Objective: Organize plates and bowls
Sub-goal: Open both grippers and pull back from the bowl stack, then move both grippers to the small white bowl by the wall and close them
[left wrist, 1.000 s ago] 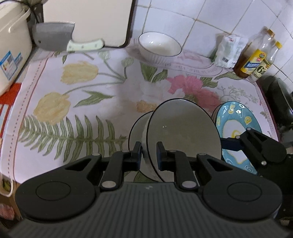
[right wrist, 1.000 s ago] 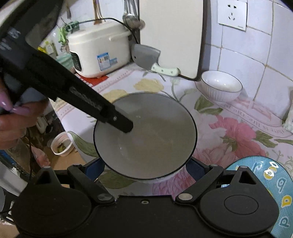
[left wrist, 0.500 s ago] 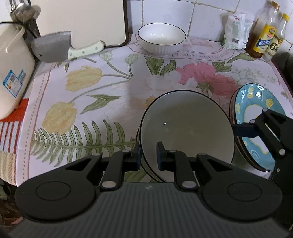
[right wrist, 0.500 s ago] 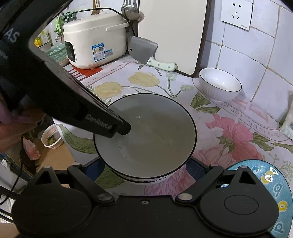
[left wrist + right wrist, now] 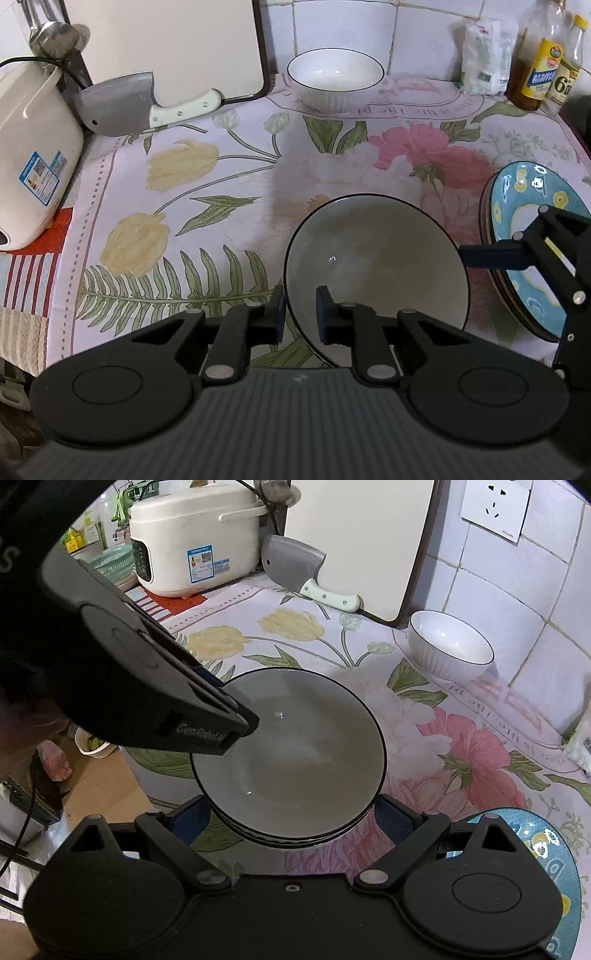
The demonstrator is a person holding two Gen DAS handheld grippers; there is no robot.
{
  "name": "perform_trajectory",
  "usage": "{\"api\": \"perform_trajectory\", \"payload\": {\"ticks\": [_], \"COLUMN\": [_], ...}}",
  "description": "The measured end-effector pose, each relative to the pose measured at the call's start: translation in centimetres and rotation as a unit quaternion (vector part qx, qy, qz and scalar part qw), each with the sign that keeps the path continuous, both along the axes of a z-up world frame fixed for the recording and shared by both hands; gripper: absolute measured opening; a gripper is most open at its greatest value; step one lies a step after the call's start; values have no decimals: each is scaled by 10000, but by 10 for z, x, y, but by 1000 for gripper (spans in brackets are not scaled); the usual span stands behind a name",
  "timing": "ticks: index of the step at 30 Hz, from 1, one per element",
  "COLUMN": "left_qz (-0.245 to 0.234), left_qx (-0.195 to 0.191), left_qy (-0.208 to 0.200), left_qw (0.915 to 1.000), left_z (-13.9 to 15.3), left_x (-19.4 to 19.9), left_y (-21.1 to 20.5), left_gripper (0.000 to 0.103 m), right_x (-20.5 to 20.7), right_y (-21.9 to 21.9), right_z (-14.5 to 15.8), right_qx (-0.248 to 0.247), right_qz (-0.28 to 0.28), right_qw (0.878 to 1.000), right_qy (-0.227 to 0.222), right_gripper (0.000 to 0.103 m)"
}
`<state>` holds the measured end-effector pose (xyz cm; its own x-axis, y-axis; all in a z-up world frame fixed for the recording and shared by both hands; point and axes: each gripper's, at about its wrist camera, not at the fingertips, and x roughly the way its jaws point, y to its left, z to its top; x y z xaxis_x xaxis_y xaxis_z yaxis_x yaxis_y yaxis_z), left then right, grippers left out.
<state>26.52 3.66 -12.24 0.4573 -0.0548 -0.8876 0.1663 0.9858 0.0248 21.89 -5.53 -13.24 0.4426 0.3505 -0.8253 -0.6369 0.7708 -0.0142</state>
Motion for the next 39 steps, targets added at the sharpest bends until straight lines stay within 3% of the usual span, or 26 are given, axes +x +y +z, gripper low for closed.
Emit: {"api": "perform_trajectory", "payload": {"ticks": [5, 8, 10, 12, 16, 20, 24, 28, 32, 36, 39], "left_qz": [132, 218, 290, 328, 347, 316, 475, 614, 601, 595, 603], "left_qx": [-75, -95, -302, -585, -685, -719, -1135, -1563, -1541, -1314, -1392], "left_qy": [64, -26, -90, -220, -528, -791, -1042, -1180, -1237, -1612, -1599], "left_qw": [9999, 9997, 9991, 9975, 9956, 9938, 9869, 9787, 9784, 9763, 9754], "left_z": [1, 11, 23, 41, 73, 96, 112, 117, 108, 87, 68], "left_x": [0, -4, -7, -12, -16, -14, -11, 2, 32, 61, 84], "left_y": [3, 6, 10, 16, 19, 18, 20, 20, 17, 18, 22], "left_gripper": [19, 19, 18, 19, 19, 19, 19, 19, 19, 19, 19], "right_x": [-4, -11, -14, -17, -18, -10, 3, 15, 45, 92, 126], "right_y": [-9, -22, -32, -44, -70, -87, -99, -103, -99, -102, -101], "right_z": [5, 15, 23, 32, 50, 68, 89, 103, 107, 97, 77], "right_qx": [231, 597, 901, 1211, 1804, 2183, 2606, 2492, 2133, 2142, 1921], "right_qz": [-97, -177, -305, -447, -752, -843, -771, -847, -958, -1388, -1915], "right_qw": [9996, 9977, 9944, 9893, 9749, 9653, 9555, 9534, 9576, 9608, 9605], "right_qy": [-93, -284, -468, -676, -1065, -1161, -1146, -1474, -1684, -1081, -618], "right_gripper": [97, 97, 97, 97, 97, 97, 97, 97, 97, 96, 83]}}
